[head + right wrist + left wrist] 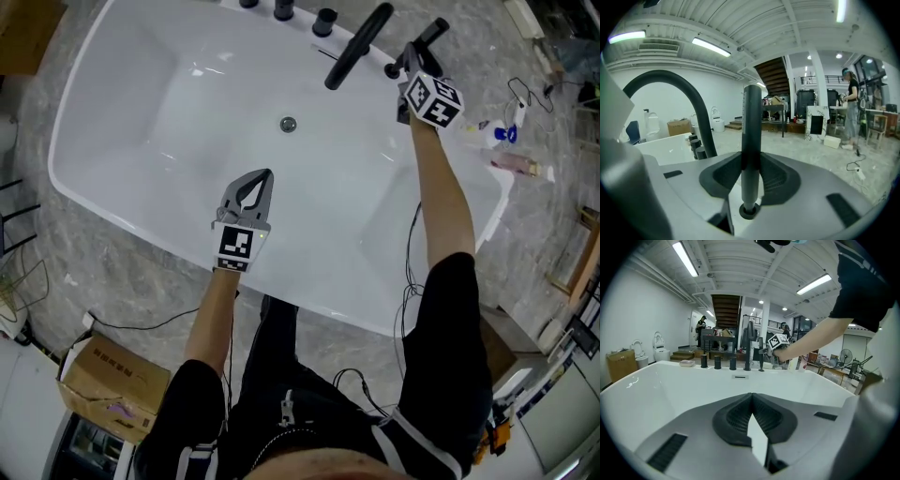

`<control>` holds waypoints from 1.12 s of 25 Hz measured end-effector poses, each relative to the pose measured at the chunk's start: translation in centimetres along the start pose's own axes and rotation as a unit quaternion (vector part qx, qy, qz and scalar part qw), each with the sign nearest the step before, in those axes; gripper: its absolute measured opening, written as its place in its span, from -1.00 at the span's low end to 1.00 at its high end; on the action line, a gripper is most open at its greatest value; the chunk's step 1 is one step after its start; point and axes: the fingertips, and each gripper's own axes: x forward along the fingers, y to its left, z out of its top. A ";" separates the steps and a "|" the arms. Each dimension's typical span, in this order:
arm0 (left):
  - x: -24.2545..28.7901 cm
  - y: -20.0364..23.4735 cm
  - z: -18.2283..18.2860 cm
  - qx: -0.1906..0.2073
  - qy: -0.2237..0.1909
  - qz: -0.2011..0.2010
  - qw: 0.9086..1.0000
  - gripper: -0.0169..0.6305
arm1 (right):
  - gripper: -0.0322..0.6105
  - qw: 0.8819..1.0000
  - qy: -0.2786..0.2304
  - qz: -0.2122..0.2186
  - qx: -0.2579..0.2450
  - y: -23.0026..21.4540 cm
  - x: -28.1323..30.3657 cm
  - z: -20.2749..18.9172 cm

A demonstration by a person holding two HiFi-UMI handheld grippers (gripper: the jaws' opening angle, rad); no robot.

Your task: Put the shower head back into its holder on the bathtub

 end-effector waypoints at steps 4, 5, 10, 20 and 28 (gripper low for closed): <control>-0.6 0.4 -0.8 -0.003 0.007 0.006 1.000 -0.88 | -0.50 1.000 0.009 -0.004 -0.002 -0.2 0.5 -1.5; -0.7 0.5 -1.0 -0.003 0.008 0.007 1.000 -0.88 | -0.50 1.000 0.010 -0.004 -0.003 -0.1 0.5 -1.9; -1.2 0.5 -1.7 -0.004 0.012 0.011 1.000 -0.88 | -0.50 1.000 0.015 -0.006 -0.003 -0.1 0.6 -3.2; -1.9 0.7 -1.7 -0.005 0.015 0.012 1.000 -0.88 | -0.49 0.999 0.043 -0.013 -0.015 0.0 0.1 -5.3; -3.1 0.5 -1.7 -0.014 0.019 0.016 1.000 -0.88 | -0.48 0.996 0.089 -0.004 -0.014 0.0 -0.2 -6.4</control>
